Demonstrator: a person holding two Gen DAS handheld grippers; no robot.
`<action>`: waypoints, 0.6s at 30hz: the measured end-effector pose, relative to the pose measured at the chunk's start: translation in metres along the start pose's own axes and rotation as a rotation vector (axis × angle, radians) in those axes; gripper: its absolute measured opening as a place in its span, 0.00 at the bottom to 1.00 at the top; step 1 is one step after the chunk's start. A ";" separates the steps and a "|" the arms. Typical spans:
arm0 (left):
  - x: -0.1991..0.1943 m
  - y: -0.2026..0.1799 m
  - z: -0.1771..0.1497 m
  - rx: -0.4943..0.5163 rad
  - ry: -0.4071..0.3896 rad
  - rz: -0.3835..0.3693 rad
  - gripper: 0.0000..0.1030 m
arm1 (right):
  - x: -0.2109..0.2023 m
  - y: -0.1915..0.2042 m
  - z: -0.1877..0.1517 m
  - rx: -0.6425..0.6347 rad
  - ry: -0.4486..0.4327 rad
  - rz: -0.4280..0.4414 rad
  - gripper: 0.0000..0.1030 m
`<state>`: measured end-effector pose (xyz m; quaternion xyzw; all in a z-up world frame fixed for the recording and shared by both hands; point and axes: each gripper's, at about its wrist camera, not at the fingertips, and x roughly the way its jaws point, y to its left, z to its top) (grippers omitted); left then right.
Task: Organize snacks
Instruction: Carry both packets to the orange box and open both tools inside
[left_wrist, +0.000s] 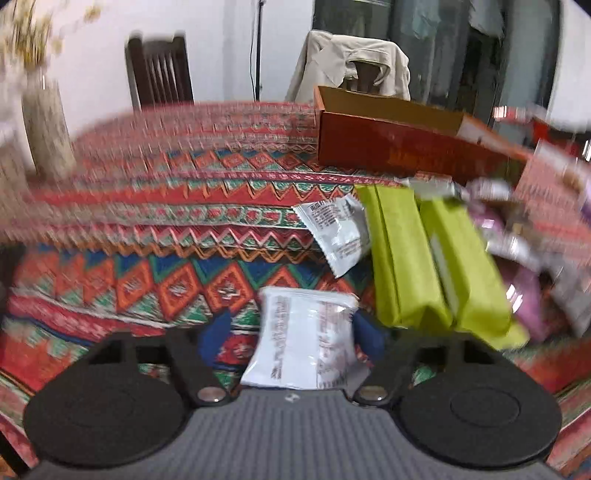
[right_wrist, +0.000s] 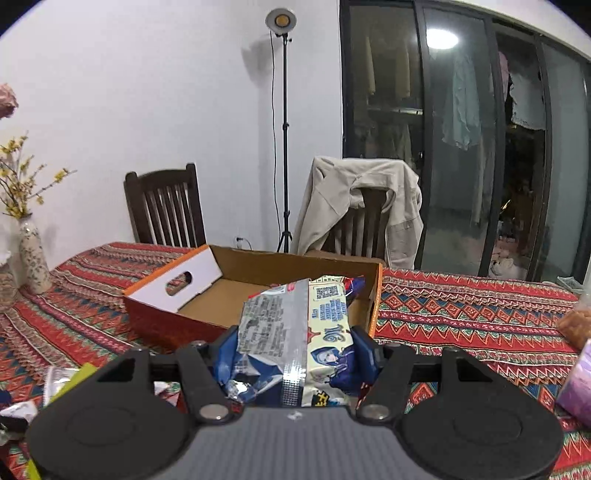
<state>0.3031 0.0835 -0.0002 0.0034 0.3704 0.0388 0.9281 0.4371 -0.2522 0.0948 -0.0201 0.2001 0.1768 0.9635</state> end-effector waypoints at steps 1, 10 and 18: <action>-0.005 -0.004 -0.004 0.019 -0.013 0.009 0.47 | -0.008 0.003 -0.001 0.002 -0.009 0.002 0.60; -0.045 -0.014 -0.021 -0.039 -0.062 -0.029 0.40 | -0.079 0.013 -0.043 0.061 0.012 0.019 0.60; -0.082 -0.014 0.010 -0.063 -0.184 -0.102 0.40 | -0.113 0.006 -0.081 0.142 0.056 -0.005 0.60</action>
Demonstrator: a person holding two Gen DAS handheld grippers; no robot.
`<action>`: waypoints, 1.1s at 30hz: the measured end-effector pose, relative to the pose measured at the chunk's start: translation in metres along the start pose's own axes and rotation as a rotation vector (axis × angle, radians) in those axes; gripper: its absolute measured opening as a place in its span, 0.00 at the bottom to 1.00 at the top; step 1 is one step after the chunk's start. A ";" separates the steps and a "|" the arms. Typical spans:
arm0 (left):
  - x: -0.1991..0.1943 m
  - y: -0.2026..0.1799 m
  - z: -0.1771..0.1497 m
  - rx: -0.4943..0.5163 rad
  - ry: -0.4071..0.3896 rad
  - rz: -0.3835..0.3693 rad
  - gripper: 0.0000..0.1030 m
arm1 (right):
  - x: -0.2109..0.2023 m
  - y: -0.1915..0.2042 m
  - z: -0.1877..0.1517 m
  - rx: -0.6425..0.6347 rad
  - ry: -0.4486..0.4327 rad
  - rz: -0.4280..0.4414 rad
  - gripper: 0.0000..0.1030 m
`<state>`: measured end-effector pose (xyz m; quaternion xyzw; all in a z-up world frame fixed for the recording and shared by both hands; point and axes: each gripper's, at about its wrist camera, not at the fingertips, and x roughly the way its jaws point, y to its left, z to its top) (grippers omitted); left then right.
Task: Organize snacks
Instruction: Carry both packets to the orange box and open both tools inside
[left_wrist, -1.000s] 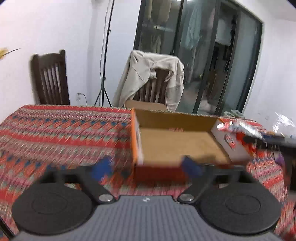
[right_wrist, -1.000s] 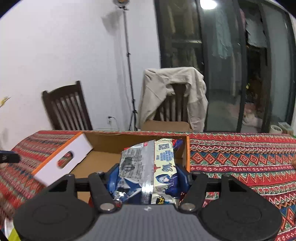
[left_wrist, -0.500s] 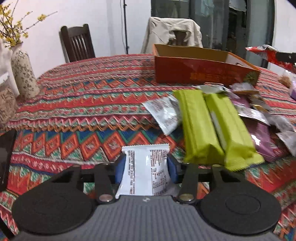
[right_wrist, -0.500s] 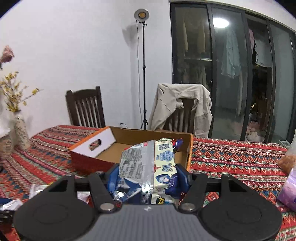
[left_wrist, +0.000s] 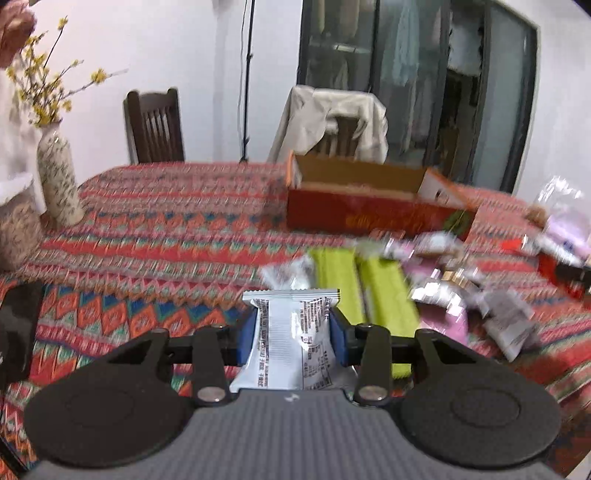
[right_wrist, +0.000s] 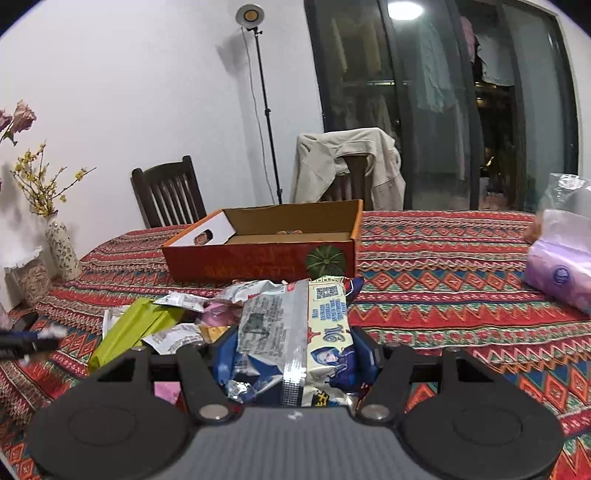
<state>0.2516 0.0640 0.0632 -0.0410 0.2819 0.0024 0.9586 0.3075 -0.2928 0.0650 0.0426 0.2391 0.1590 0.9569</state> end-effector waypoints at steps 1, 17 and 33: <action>0.001 0.000 0.010 -0.008 -0.012 -0.022 0.40 | -0.004 -0.001 0.000 0.002 -0.008 -0.003 0.60; 0.227 -0.024 0.229 0.052 -0.019 -0.107 0.41 | 0.138 -0.024 0.153 -0.041 -0.045 0.037 0.60; 0.372 -0.039 0.219 0.120 0.167 0.005 0.72 | 0.369 -0.022 0.173 -0.131 0.234 -0.159 0.83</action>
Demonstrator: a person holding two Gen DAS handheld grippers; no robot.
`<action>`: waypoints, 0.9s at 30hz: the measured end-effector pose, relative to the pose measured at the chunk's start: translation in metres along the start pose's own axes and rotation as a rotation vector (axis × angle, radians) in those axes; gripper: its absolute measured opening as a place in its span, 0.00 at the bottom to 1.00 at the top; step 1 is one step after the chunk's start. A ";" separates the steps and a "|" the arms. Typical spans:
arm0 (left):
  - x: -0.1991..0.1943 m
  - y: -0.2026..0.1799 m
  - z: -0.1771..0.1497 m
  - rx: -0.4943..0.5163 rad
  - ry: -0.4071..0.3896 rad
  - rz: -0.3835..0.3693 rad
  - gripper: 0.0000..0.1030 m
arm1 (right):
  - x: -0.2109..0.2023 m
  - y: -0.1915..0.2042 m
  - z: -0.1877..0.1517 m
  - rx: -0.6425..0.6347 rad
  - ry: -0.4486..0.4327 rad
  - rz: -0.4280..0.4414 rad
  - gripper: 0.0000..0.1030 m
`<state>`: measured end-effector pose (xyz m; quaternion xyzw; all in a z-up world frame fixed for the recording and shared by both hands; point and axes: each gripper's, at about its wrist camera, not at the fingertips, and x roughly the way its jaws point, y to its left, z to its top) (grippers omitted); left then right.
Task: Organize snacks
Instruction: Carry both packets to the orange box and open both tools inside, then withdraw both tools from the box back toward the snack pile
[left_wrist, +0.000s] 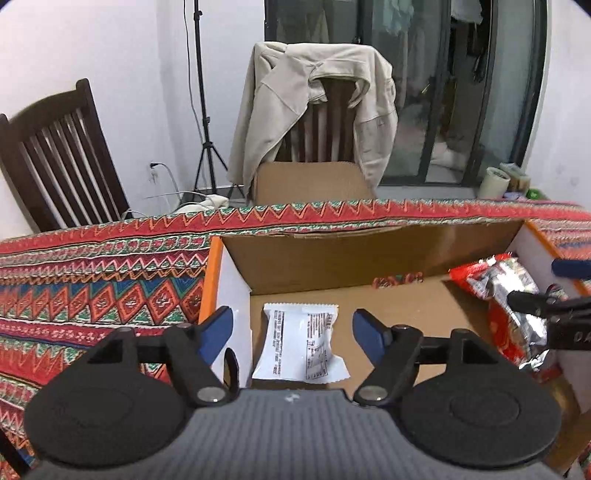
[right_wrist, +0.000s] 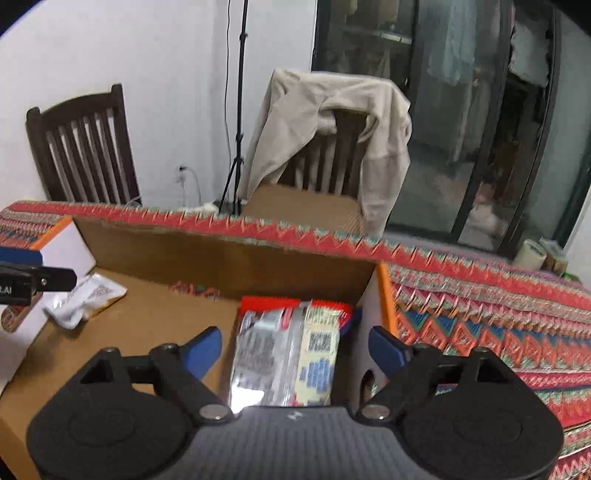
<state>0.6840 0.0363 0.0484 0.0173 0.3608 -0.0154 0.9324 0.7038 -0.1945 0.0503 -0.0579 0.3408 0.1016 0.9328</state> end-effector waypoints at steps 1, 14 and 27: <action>0.001 0.000 -0.001 -0.004 0.001 0.000 0.72 | 0.000 -0.002 0.001 0.003 -0.006 0.008 0.83; -0.144 0.011 -0.012 -0.011 -0.156 -0.018 0.84 | -0.112 -0.011 -0.005 -0.041 -0.171 0.048 0.85; -0.394 0.002 -0.193 -0.173 -0.395 -0.092 1.00 | -0.371 -0.031 -0.154 -0.037 -0.411 0.087 1.00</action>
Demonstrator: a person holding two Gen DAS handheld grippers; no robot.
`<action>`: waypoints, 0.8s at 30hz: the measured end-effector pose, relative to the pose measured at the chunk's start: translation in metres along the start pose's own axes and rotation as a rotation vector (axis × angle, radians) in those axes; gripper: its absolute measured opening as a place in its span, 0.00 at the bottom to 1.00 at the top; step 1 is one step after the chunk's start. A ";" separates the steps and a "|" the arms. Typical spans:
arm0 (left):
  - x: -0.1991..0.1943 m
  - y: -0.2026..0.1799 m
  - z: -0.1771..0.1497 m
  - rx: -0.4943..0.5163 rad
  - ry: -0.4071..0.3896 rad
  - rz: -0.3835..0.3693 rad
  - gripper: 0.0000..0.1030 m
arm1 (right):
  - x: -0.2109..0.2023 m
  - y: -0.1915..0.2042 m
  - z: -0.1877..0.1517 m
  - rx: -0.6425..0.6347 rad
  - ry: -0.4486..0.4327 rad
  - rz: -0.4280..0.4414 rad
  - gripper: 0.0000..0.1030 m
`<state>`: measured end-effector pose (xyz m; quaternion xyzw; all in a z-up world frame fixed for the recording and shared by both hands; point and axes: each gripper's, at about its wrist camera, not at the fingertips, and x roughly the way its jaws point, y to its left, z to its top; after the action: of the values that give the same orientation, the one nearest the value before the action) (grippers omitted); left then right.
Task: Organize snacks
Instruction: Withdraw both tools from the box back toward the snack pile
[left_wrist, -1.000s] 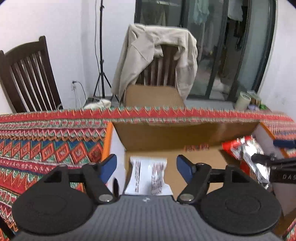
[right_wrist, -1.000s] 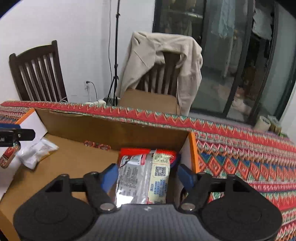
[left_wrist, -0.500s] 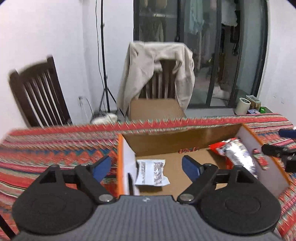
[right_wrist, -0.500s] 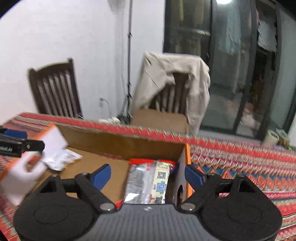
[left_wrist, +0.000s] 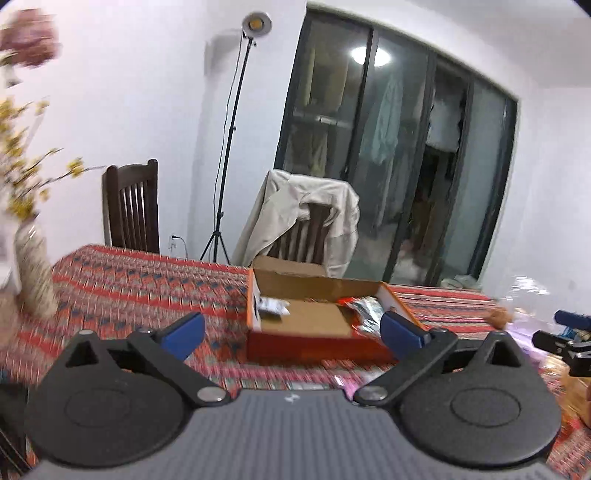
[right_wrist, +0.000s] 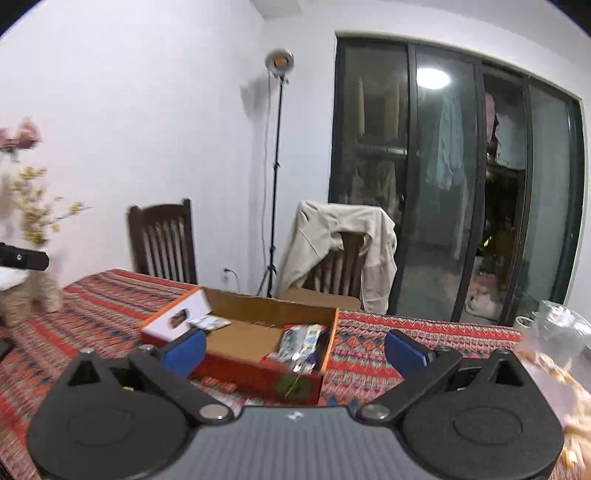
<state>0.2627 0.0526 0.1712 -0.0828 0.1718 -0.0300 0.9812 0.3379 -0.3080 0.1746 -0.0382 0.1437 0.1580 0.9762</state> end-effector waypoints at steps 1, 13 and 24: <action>-0.015 -0.002 -0.014 -0.003 -0.018 -0.011 1.00 | -0.018 0.005 -0.010 -0.004 -0.015 0.004 1.00; -0.102 -0.025 -0.134 0.103 -0.029 0.015 1.00 | -0.134 0.044 -0.141 0.037 -0.017 -0.001 1.00; -0.075 -0.016 -0.163 0.146 0.053 0.048 1.00 | -0.133 0.048 -0.174 0.081 0.090 -0.073 1.00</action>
<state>0.1358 0.0187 0.0480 -0.0062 0.1972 -0.0211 0.9801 0.1548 -0.3231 0.0458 -0.0112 0.1921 0.1144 0.9746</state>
